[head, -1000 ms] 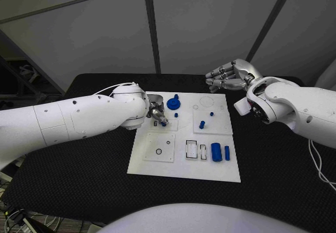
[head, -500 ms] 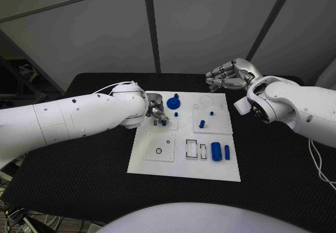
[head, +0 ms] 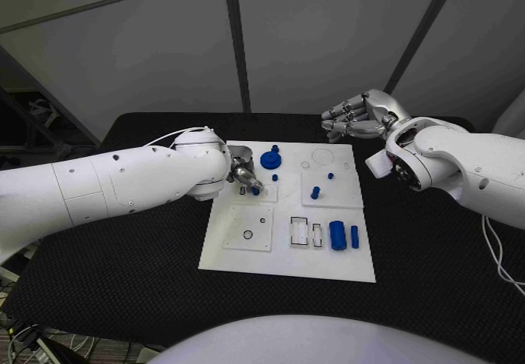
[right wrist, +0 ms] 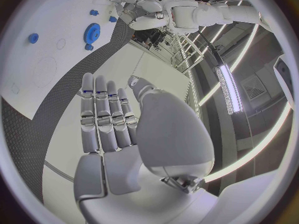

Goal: Assemble the parts on the task board

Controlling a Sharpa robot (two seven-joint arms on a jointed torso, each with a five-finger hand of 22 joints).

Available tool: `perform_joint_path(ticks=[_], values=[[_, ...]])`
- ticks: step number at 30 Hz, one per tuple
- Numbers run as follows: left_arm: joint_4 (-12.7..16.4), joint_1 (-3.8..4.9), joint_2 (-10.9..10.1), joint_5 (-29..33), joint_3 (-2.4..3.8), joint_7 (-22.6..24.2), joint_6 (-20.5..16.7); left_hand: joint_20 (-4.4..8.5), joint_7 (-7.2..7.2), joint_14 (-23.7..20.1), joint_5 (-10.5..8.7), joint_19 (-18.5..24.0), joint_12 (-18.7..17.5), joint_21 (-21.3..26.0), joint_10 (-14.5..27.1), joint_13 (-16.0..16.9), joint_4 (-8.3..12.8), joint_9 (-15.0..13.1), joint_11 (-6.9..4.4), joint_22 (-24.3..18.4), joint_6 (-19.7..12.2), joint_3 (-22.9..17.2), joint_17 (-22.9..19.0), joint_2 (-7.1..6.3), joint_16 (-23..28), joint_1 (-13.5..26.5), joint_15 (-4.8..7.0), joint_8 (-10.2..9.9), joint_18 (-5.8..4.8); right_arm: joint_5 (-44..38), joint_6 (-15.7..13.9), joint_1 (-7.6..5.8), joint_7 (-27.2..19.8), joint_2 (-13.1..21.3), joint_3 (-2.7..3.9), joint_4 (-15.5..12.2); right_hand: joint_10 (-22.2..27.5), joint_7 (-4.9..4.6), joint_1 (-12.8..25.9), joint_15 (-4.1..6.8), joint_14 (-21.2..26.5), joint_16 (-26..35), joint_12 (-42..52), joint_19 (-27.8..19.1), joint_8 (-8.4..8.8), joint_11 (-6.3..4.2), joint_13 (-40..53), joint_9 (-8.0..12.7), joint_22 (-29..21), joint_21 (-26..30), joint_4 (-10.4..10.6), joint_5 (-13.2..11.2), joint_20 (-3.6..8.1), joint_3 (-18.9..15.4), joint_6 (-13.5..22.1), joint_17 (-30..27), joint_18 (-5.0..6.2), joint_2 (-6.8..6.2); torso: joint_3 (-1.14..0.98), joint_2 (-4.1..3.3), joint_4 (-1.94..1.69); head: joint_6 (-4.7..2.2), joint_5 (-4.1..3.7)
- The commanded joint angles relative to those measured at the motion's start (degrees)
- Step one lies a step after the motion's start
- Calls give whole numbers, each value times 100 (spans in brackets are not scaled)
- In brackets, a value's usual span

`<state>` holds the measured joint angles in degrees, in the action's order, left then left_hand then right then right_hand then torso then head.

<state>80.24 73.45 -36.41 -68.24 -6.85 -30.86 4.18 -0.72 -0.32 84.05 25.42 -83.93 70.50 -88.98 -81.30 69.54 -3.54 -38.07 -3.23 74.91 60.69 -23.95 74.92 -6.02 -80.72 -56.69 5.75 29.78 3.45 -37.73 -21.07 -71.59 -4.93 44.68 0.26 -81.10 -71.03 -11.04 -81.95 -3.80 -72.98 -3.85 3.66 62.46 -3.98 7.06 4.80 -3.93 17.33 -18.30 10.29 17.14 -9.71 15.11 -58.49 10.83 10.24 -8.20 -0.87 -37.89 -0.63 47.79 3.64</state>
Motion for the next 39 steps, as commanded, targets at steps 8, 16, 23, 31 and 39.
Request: perform_joint_path(ticks=[8, 16, 23, 31, 39], values=[[-8, 7, 20, 11, 2, -40, 5, 34, -23, 368, -84, -540, 38, 8, 20, 20, -77, 27, 5, 1371, 19, 241, 743, 35, 34, 53, 30, -55, -309, 14, 40, -12, -25, 1, 3, -2, 51, -13, 59, -28, 36, 27, 1, 29, 14, -1, -13, 8, -15, 45, 6, 28, 0, -36, 43, -11, 14, 11, -1, 2, 2, -7, -1], [-1, 7, 43, 33, 2, -37, -41, 32, -28, 369, -174, -542, 51, 7, 13, 50, -304, 61, 11, 1376, 55, 712, 746, 76, 36, 130, 26, -87, -310, 15, 40, -12, -27, -3, 3, 1, 58, -16, 67, -32, 43, 27, 1, 31, 15, 3, -18, 8, -26, 59, 10, 27, -4, -43, 51, -17, 14, 9, 0, 0, -2, -9, -12], [-4, 7, 44, 37, 2, -34, -67, 27, -36, 369, -775, -542, 51, 8, 14, 64, -482, 86, 20, 1377, 76, 1074, 748, 161, 37, 95, 20, -112, -310, 18, 39, -12, -28, -3, 3, 5, 68, -22, 83, -37, 52, 26, 2, 35, 16, 9, -24, 8, -42, 79, 18, 25, -10, -54, 62, -26, 13, 7, 2, 4, -2, -4, -13], [-47, 7, 28, 38, 2, -34, -60, 27, -37, 370, -807, -543, 46, 8, 18, 61, -506, 89, 22, 1378, 77, 1129, 749, 168, 38, 81, 19, -116, -310, 21, 43, -12, -26, -2, 3, 13, 80, -27, 106, -44, 62, 25, 4, 42, 15, 16, -32, 8, -64, 106, 31, 25, -18, -72, 75, -37, 13, 4, 0, 4, 2, -6, -20], [-55, 6, 6, 38, 3, -35, -30, 27, -38, 370, -814, -541, 43, 10, 20, 59, -509, 90, 22, 1376, 76, 1146, 749, 166, 38, 71, 19, -118, -310, 22, 55, -11, -17, -3, 2, 22, 92, -31, 125, -50, 73, 25, 4, 47, 16, 22, -38, 8, -83, 130, 41, 24, -25, -88, 89, -47, 13, 1, 2, -2, -1, -1, -22]])
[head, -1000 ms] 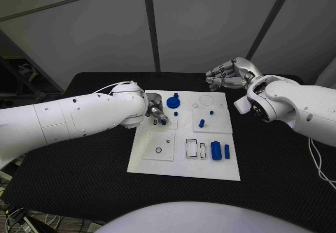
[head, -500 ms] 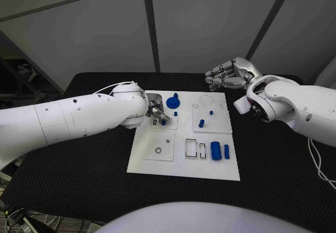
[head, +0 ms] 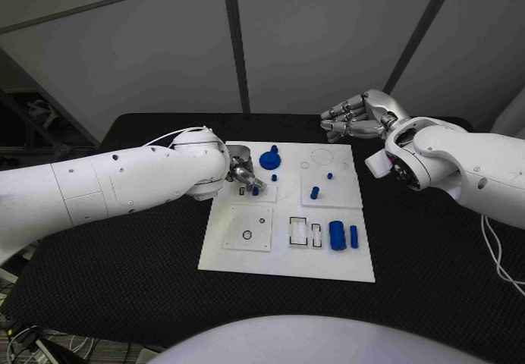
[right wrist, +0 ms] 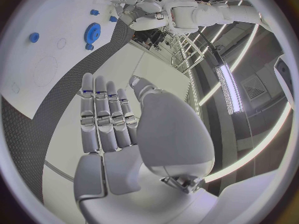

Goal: Assemble the parts on the task board

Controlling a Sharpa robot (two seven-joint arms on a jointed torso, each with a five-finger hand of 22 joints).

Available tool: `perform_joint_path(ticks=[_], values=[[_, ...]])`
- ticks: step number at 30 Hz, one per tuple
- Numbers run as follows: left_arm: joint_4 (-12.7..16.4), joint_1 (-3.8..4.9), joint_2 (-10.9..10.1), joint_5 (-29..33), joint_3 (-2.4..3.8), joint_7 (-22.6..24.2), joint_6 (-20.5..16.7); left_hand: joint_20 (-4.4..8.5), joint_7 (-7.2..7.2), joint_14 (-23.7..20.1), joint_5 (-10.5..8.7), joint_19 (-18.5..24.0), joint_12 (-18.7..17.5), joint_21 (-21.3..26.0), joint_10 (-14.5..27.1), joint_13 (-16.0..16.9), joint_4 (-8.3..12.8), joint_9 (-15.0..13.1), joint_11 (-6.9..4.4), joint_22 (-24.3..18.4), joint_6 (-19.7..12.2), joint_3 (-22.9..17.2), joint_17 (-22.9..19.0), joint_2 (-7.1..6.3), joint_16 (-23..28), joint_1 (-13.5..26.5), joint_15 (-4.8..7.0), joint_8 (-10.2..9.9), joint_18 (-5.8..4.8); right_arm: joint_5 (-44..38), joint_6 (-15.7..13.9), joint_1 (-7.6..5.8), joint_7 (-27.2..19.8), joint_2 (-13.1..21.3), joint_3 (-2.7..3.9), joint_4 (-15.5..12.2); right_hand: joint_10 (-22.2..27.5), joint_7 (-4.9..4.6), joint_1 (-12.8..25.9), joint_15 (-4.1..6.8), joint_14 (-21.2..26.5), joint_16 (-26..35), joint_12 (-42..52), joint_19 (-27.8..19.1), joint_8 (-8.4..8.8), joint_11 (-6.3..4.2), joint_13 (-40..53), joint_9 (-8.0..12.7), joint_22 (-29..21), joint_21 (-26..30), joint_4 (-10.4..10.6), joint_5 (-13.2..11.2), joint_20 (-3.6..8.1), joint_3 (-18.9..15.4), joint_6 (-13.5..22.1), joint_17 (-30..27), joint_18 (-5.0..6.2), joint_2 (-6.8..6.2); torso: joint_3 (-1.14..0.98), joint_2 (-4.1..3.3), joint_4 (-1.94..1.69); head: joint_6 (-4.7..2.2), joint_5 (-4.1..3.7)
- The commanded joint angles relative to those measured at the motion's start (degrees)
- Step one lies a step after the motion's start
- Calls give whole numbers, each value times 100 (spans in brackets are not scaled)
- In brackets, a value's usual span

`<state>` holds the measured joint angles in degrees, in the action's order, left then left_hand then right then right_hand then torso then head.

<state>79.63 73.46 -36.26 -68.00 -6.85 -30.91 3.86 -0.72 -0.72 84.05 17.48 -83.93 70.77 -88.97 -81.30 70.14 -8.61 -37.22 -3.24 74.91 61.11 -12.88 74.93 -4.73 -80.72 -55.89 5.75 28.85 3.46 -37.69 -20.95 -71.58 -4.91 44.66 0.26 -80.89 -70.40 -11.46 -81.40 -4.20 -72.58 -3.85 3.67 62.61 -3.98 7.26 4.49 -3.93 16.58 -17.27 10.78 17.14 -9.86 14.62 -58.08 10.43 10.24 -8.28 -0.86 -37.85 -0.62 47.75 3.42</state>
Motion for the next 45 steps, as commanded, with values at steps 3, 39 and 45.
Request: perform_joint_path(ticks=[3, 39, 45], values=[[28, 6, -31, 13, 6, -29, -30, 26, -4, 369, -33, -532, -5, 25, 31, -20, -19, 8, 26, 1358, 25, 91, 748, 26, 39, -20, 19, -30, -305, 18, 45, -12, -20, -1, 3, 3, 31, 10, 71, -10, 33, 25, 4, 32, 16, 2, -7, 8, -9, 27, -8, 24, -10, -40, 48, -7, 14, 9, 3, -3, -2, 1, -3], [-1629, 343, 340, 487, 792, 106, 808, -313, -486, 200, -767, 30, -2069, 979, 1659, -2342, -354, 574, 460, 409, -809, 1054, 484, 232, 416, -955, -345, -730, -42, 27, 51, -11, -21, -34, 2, 48, 60, 3, 89, -20, 55, 25, 4, 41, 14, 11, -19, 7, -50, 77, 1, 28, -22, -64, 71, -27, 16, 13, 4, -36, 19, -205, 72], [-1949, 335, 505, 457, 707, 103, 1028, -288, -446, 232, -778, -35, -1419, 883, 1296, -1773, -404, 539, 423, 514, -719, 1173, 538, 271, 336, -1018, -313, -603, -68, 27, 53, -11, -21, -42, 2, 47, 60, 3, 89, -20, 55, 25, 4, 41, 14, 11, -19, 7, -50, 77, 1, 28, -22, -64, 71, -27, 16, 13, 11, -55, 15, -200, 88]])
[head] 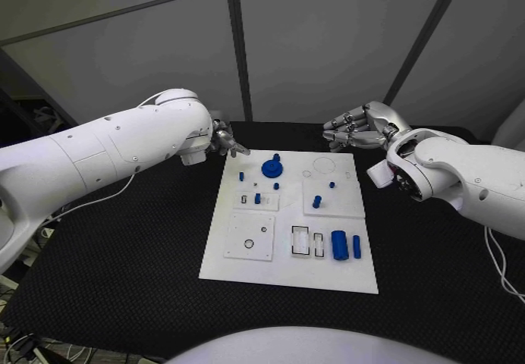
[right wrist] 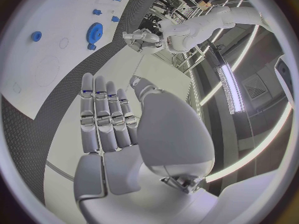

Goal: Assemble the parts on the task board

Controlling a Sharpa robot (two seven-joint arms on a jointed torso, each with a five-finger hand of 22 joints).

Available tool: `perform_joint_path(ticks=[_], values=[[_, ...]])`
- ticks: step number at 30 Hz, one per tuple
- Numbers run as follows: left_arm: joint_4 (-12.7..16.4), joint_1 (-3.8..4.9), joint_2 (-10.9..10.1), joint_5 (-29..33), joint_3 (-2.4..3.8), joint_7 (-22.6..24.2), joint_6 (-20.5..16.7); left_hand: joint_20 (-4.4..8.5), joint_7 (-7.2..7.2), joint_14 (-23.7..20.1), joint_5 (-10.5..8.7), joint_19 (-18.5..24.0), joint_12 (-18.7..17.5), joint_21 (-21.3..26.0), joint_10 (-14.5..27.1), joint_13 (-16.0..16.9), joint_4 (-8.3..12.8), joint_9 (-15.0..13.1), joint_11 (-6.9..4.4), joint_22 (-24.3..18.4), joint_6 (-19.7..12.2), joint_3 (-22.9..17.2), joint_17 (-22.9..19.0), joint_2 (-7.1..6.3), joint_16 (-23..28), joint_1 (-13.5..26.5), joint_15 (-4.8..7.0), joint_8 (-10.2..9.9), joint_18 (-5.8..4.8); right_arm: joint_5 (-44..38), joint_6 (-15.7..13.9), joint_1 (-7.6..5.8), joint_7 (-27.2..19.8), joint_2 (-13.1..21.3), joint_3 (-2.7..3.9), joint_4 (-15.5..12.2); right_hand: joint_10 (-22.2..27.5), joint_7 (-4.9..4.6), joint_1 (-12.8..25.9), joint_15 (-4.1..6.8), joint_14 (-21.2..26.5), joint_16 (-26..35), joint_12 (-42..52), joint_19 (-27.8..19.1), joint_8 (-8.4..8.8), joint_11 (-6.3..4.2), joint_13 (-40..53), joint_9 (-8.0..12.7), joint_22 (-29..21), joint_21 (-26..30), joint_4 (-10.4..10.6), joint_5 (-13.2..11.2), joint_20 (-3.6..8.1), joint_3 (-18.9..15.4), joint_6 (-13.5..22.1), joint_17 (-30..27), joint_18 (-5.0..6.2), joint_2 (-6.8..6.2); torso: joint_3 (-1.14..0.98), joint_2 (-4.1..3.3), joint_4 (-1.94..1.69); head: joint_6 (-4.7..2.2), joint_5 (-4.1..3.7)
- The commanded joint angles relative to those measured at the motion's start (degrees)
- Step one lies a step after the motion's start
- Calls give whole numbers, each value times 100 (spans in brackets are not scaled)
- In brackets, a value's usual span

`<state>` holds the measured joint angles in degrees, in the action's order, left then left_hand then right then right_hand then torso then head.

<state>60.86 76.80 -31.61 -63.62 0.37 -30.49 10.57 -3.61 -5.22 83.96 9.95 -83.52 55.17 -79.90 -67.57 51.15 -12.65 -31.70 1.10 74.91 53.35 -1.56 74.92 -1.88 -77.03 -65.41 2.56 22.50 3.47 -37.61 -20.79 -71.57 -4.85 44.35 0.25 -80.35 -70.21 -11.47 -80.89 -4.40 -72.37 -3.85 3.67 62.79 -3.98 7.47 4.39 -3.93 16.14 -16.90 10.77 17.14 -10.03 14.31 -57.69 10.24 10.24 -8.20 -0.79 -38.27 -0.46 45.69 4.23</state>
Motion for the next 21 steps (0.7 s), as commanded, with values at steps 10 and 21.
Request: perform_joint_path(ticks=[10, 21], values=[[-264, -62, 178, 8, -104, 44, 576, 26, 38, 268, -38, -143, 557, -127, -268, 487, -63, -81, -42, 624, 94, 168, 576, 28, -89, -99, 33, 143, -97, 19, 52, -11, -27, -31, 3, 2, 40, 5, 39, 0, 35, 25, 4, 24, 14, -9, -9, 7, -6, 40, 2, 28, -4, -32, 32, -9, 15, 5, 4, -2, 12, 43, 25], [-295, -131, 216, 5, -123, 40, 727, 30, 36, 270, -46, -160, 596, -153, -255, 504, -106, -94, -41, 653, 63, 247, 577, 18, -92, -78, 36, 148, -105, 19, 65, -11, -30, -46, 3, 14, 40, 5, 39, 0, 35, 25, 4, 24, 14, -9, -9, 7, -6, 40, 2, 28, -4, -32, 32, -9, 15, 5, 0, 4, 4, 39, 50]])
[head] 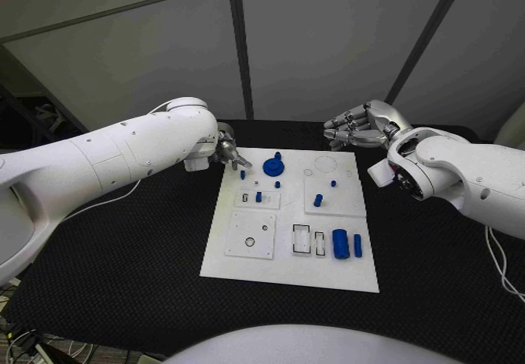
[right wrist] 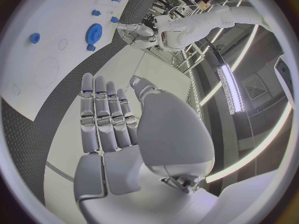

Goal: Assemble the parts on the task board

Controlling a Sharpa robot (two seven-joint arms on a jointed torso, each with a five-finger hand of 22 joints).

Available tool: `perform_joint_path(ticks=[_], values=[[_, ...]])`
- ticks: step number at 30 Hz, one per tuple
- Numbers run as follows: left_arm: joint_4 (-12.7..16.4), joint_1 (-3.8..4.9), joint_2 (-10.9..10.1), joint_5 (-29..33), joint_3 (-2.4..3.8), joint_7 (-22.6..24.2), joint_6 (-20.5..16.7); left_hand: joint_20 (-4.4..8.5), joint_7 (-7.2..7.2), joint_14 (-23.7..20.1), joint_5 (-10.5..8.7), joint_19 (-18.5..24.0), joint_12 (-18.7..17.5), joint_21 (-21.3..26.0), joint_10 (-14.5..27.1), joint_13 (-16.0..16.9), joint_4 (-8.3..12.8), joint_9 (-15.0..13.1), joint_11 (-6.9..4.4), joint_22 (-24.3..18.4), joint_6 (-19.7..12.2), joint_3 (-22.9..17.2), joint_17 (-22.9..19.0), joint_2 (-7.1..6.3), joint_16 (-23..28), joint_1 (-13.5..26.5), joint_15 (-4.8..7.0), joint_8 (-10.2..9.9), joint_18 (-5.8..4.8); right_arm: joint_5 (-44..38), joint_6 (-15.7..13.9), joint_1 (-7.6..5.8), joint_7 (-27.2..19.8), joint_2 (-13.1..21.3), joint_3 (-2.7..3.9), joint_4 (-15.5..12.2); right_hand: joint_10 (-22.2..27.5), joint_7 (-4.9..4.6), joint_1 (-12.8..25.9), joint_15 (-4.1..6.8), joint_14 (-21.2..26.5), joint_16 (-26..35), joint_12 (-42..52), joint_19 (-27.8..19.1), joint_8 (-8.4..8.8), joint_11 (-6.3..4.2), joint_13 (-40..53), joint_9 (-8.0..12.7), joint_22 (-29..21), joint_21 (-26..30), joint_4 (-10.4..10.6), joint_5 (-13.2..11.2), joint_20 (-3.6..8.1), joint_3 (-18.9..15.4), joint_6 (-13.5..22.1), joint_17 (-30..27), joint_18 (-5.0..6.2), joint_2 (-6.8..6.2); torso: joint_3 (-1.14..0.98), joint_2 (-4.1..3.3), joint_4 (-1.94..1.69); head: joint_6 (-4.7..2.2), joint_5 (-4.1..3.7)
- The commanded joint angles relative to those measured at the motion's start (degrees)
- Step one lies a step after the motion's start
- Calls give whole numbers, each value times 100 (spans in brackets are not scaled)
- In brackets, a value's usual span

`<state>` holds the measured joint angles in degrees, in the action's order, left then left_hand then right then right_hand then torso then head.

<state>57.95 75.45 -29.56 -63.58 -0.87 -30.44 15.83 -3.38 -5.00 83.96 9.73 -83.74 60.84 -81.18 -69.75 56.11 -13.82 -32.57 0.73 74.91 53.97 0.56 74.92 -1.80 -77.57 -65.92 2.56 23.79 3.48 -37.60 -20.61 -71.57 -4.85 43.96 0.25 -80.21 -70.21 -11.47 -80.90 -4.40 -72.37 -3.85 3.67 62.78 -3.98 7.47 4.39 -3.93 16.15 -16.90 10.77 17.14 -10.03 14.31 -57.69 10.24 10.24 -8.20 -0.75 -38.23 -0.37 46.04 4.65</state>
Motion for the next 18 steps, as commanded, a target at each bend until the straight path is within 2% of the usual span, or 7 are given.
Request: perform_joint_path(ticks=[1, 18], values=[[-5, 2, 13, 1, 1, 34, 220, 8, 14, 270, -23, -138, 29, -26, -37, 9, 12, -7, -4, 654, 2, 35, 577, 10, -38, -27, 35, 19, -106, 18, 47, -11, -31, -8, 3, -2, 41, 5, 39, 0, 35, 25, 4, 24, 14, -9, -9, 7, -7, 40, 2, 28, -5, -33, 32, -9, 16, 5, -9, -2, -3, 5, 12], [-25, -20, 55, 1, 0, 46, 335, 16, 29, 280, -13, -141, 71, -29, -31, 24, 30, -21, -17, 662, 27, 56, 591, 84, -59, -138, 42, 35, -106, 18, 49, -11, -29, -20, 3, 4, 45, 4, 34, 0, 37, 23, 6, 29, 12, -9, -12, 6, -17, 52, -1, 32, -6, -33, 34, -14, 17, 11, -6, -2, -5, 22, -3]])
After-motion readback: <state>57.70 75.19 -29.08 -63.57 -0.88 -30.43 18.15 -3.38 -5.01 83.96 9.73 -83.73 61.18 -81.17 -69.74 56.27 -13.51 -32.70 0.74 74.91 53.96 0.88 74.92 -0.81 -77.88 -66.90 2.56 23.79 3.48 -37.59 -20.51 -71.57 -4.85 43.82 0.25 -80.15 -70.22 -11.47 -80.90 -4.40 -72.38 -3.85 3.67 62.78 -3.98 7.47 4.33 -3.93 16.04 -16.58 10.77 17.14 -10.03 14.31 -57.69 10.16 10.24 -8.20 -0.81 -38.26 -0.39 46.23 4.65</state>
